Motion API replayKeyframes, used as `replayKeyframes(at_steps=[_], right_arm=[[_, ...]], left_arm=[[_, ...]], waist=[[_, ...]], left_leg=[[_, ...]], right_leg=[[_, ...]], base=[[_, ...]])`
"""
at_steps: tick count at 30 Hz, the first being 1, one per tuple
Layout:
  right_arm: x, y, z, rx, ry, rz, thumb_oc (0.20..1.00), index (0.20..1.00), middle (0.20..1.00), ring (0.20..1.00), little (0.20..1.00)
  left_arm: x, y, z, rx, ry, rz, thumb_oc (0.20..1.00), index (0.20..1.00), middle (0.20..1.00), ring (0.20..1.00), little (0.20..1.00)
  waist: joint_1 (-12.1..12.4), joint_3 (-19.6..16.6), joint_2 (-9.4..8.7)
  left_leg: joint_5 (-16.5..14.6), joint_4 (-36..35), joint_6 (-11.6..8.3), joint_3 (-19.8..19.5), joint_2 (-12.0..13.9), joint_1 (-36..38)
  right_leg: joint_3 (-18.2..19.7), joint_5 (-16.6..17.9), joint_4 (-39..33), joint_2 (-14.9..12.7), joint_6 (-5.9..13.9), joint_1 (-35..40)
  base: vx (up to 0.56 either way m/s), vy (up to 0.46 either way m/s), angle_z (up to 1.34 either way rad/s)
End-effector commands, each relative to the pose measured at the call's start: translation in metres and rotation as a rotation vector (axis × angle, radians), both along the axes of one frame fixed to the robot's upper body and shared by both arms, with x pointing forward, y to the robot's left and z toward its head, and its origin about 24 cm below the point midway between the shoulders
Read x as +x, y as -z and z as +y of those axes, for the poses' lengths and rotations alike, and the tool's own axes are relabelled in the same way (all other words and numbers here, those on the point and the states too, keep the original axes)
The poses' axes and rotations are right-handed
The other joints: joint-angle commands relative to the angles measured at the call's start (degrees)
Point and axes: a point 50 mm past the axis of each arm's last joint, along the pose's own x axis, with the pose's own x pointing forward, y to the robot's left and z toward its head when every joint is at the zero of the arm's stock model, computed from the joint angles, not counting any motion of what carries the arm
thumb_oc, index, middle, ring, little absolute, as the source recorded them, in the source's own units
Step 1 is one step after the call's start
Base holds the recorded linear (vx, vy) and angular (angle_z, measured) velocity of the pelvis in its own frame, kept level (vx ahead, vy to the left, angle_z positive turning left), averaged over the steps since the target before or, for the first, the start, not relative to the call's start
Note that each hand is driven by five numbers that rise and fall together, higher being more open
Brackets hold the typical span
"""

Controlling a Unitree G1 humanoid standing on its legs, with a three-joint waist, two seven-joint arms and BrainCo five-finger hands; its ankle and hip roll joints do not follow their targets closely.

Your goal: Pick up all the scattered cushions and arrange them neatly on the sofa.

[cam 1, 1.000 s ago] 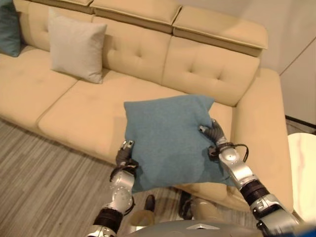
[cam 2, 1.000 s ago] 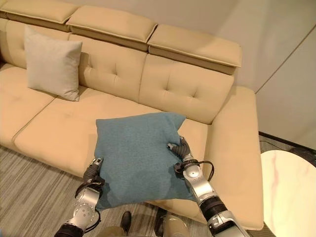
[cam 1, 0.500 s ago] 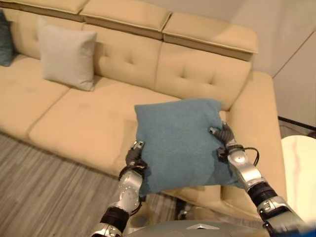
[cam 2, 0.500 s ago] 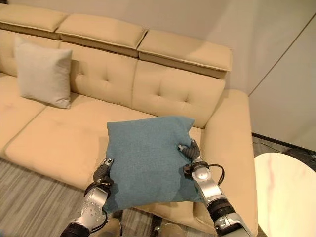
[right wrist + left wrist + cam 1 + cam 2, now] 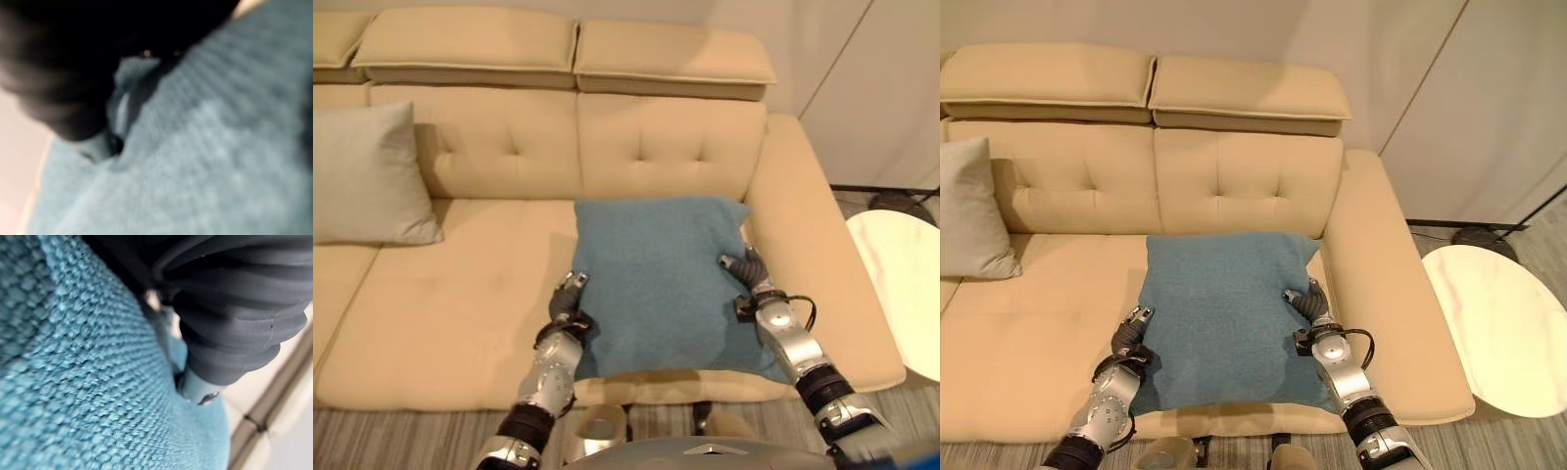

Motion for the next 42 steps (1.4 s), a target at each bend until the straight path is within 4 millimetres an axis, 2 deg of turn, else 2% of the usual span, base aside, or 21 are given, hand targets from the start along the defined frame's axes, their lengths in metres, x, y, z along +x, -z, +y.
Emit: replayKeyframes(at_steps=[1,3,5,6,10,11,16,19,23,24,25,27,28,29,30,32,35,42], right_arm=[[0.024,-0.050,0.029,0.064,-0.115,-0.237,0.200,0.200,0.200,0.200,0.200],[0.024,-0.051,0.029,0.062,-0.113,-0.243,0.200,0.200,0.200,0.200,0.200],[0.025,-0.061,0.026,0.047,-0.107,-0.298,0.200,0.200,0.200,0.200,0.200],[0.026,-0.064,0.026,0.041,-0.112,-0.311,0.200,0.200,0.200,0.200,0.200],[0.031,-0.073,0.028,0.038,-0.111,-0.346,0.200,0.200,0.200,0.200,0.200],[0.039,-0.087,0.037,0.043,-0.128,-0.397,0.200,0.200,0.200,0.200,0.200],[0.060,-0.122,0.057,0.050,-0.155,-0.494,0.200,0.200,0.200,0.200,0.200],[0.074,-0.152,0.061,0.021,-0.154,-0.578,0.200,0.200,0.200,0.200,0.200],[0.087,-0.190,0.066,-0.017,-0.151,-0.677,0.200,0.200,0.200,0.200,0.200],[0.087,-0.190,0.066,-0.017,-0.151,-0.678,0.200,0.200,0.200,0.200,0.200],[0.092,-0.218,0.070,-0.027,-0.152,-0.760,0.200,0.200,0.200,0.200,0.200],[0.092,-0.219,0.071,-0.027,-0.152,-0.762,0.200,0.200,0.200,0.200,0.200],[0.094,-0.236,0.075,-0.037,-0.155,-0.811,0.200,0.200,0.200,0.200,0.200],[0.096,-0.245,0.076,-0.052,-0.152,-0.831,0.200,0.200,0.200,0.200,0.200],[0.096,-0.245,0.076,-0.052,-0.152,-0.833,0.200,0.200,0.200,0.200,0.200],[0.096,-0.264,0.080,-0.066,-0.156,-0.890,0.200,0.200,0.200,0.200,0.200],[0.096,-0.303,0.088,-0.100,-0.149,-0.994,0.200,0.200,0.200,0.200,0.200],[0.088,-0.351,0.099,-0.127,-0.111,-1.155,0.200,0.200,0.200,0.200,0.200]], left_arm=[[0.030,-0.054,-0.036,-0.019,0.111,-0.287,0.200,0.200,0.200,0.200,0.200],[0.032,-0.055,-0.035,-0.008,0.107,-0.286,0.200,0.200,0.200,0.200,0.200],[0.037,-0.064,-0.041,0.020,0.131,-0.330,0.200,0.200,0.200,0.200,0.200],[0.038,-0.066,-0.044,0.025,0.136,-0.336,0.200,0.200,0.200,0.200,0.200],[0.046,-0.077,-0.050,0.055,0.144,-0.373,0.200,0.200,0.200,0.200,0.200],[0.057,-0.091,-0.057,0.088,0.151,-0.416,0.200,0.200,0.200,0.200,0.200],[0.086,-0.139,-0.075,0.148,0.165,-0.557,0.200,0.200,0.200,0.200,0.200],[0.102,-0.171,-0.077,0.192,0.143,-0.647,0.200,0.200,0.200,0.200,0.200],[0.118,-0.212,-0.083,0.263,0.138,-0.750,0.200,0.200,0.200,0.200,0.200],[0.118,-0.212,-0.083,0.263,0.138,-0.751,0.200,0.200,0.200,0.200,0.200],[0.125,-0.241,-0.084,0.326,0.130,-0.835,0.200,0.200,0.200,0.200,0.200],[0.125,-0.242,-0.085,0.326,0.129,-0.837,0.200,0.200,0.200,0.200,0.200],[0.128,-0.262,-0.087,0.351,0.119,-0.888,0.200,0.200,0.200,0.200,0.200],[0.130,-0.271,-0.088,0.360,0.111,-0.908,0.200,0.200,0.200,0.200,0.200],[0.130,-0.272,-0.088,0.360,0.111,-0.910,0.200,0.200,0.200,0.200,0.200],[0.132,-0.287,-0.090,0.371,0.106,-0.950,0.200,0.200,0.200,0.200,0.200],[0.134,-0.326,-0.094,0.407,0.077,-1.036,0.200,0.200,0.200,0.200,0.200],[0.130,-0.377,-0.099,0.477,0.012,-1.153,0.200,0.200,0.200,0.200,0.200]], waist=[[1.30,-3.54,-0.68],[0.89,-3.12,-0.70],[-0.37,-3.53,-0.13],[-0.31,-3.58,-0.04],[-1.01,-3.42,0.44],[-1.13,-2.65,0.80],[-1.21,1.37,1.61],[-1.19,3.29,1.78],[-1.41,3.77,1.70],[-1.42,3.74,1.70],[-1.49,3.98,1.79],[-1.53,3.92,1.78],[-1.31,4.29,1.78],[-1.23,4.28,1.78],[-1.27,4.24,1.76],[-1.15,4.32,1.73],[-0.70,4.42,1.27],[0.01,4.48,0.62]], left_leg=[[-2.93,2.81,-4.53,-5.88,2.49,-1.72],[-3.07,2.85,-4.43,-5.93,2.24,-1.72],[-2.88,1.69,-4.83,-6.76,2.27,-1.25],[-2.94,1.43,-5.02,-6.47,2.33,-1.05],[-2.42,-0.07,-5.53,-7.01,2.57,-0.76],[-2.01,-0.57,-5.95,-7.11,2.87,-1.47],[-0.66,0.46,-6.63,-7.99,3.22,-6.92],[0.31,1.44,-6.93,-8.38,3.54,-11.34],[1.46,2.06,-7.37,-9.02,3.46,-16.29],[1.46,2.08,-7.37,-9.03,3.46,-16.34],[2.11,1.78,-7.63,-9.36,3.37,-18.26],[2.14,1.82,-7.63,-9.38,3.34,-18.48],[2.37,1.35,-7.83,-9.72,3.46,-19.04],[2.61,1.14,-7.93,-9.77,3.49,-19.43],[2.82,1.14,-7.91,-9.78,3.42,-19.68],[3.16,0.49,-8.14,-9.94,3.50,-20.05],[3.67,-0.76,-8.57,-10.42,3.96,-21.10],[4.70,-1.93,-9.44,-11.83,4.15,-24.66]], right_leg=[[-6.73,2.43,-4.10,-0.80,2.19,0.43],[-6.45,2.57,-5.39,-0.19,1.59,0.32],[-4.64,1.97,-6.74,0.25,1.07,1.54],[-6.24,2.58,-7.58,-0.29,1.21,1.82],[-7.46,2.48,-9.69,0.00,0.93,3.01],[-8.41,2.51,-10.36,-0.05,0.87,2.72],[-9.19,2.77,-9.17,-0.29,0.53,-1.99],[-9.20,3.29,-7.65,-0.64,0.44,-6.69],[-8.81,4.02,-6.71,-0.83,0.32,-11.34],[-8.82,4.02,-6.70,-0.83,0.32,-11.39],[-8.47,4.45,-6.76,-1.04,0.34,-13.04],[-8.48,4.47,-6.73,-1.06,0.34,-13.25],[-8.50,4.34,-6.61,-1.00,0.34,-14.04],[-8.45,4.35,-6.65,-1.01,0.32,-14.33],[-8.44,4.57,-6.74,-1.06,0.33,-14.53],[-8.53,4.68,-6.88,-1.01,0.42,-15.05],[-8.52,4.82,-7.43,-0.50,0.58,-16.40],[-9.28,6.31,-9.75,0.18,1.16,-18.86]], base=[[0.05,0.044,-0.55],[0.07,0.042,-0.33],[0.18,0.048,0.55],[0.16,-0.005,0.44],[0.06,-0.023,0.06],[-0.05,-0.036,0.19],[-0.14,-0.037,0.13],[-0.15,-0.015,0.05],[-0.05,0.001,0.09],[0.01,0.015,0.08],[0.00,0.000,0.00],[0.00,0.000,0.00],[0.04,-0.018,0.04],[0.03,-0.015,0.02],[0.03,-0.001,0.04],[0.04,-0.004,0.06],[0.07,-0.033,0.10],[0.04,-0.033,0.05]])
